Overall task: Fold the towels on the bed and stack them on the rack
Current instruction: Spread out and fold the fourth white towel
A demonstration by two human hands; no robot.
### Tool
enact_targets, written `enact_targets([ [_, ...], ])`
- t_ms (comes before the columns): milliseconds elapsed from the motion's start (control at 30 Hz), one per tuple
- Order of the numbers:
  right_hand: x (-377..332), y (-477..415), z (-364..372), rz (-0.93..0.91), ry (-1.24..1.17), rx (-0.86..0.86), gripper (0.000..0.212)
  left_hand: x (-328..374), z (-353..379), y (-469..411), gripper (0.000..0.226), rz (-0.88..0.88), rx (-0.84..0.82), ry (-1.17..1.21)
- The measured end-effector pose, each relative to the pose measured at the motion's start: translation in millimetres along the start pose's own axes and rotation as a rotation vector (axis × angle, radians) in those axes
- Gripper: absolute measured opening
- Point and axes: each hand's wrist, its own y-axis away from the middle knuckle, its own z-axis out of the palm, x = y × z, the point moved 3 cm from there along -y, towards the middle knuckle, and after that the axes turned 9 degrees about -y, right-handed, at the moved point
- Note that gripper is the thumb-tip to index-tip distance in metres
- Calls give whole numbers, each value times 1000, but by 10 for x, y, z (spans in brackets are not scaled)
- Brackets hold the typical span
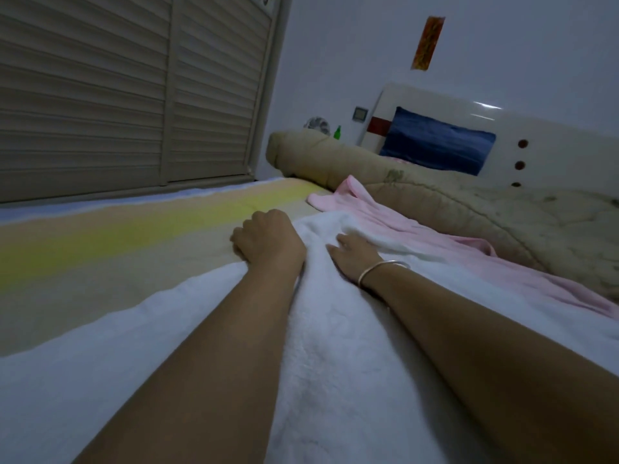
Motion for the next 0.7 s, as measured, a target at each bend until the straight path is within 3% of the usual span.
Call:
enact_targets([
  [100, -101, 378, -93, -4, 37, -96, 56, -47, 5, 31, 11, 10, -20, -11],
  [267, -448, 1463, -306, -25, 19, -294, 56, -148, -38, 197, 43, 9, -95, 150],
  [367, -552, 1979, -288, -49, 47, -335, 57, -333, -124, 465, 43, 46, -130, 184],
  [467, -653, 2543, -247, -15, 18, -342, 65, -796, -508, 772, 51, 50, -161, 21],
  [567, -834, 3045, -173, -48, 7, -323, 108, -1407, -876, 1016, 75, 45, -294, -209],
  [633, -1072, 3445, -156, -77, -7, -328, 110, -1829, -1220, 1270, 84, 95, -395, -326],
  [700, -1285, 3795, -102, -105, 5, -343, 97, -2161, -1446, 1522, 89, 103, -504, -328],
])
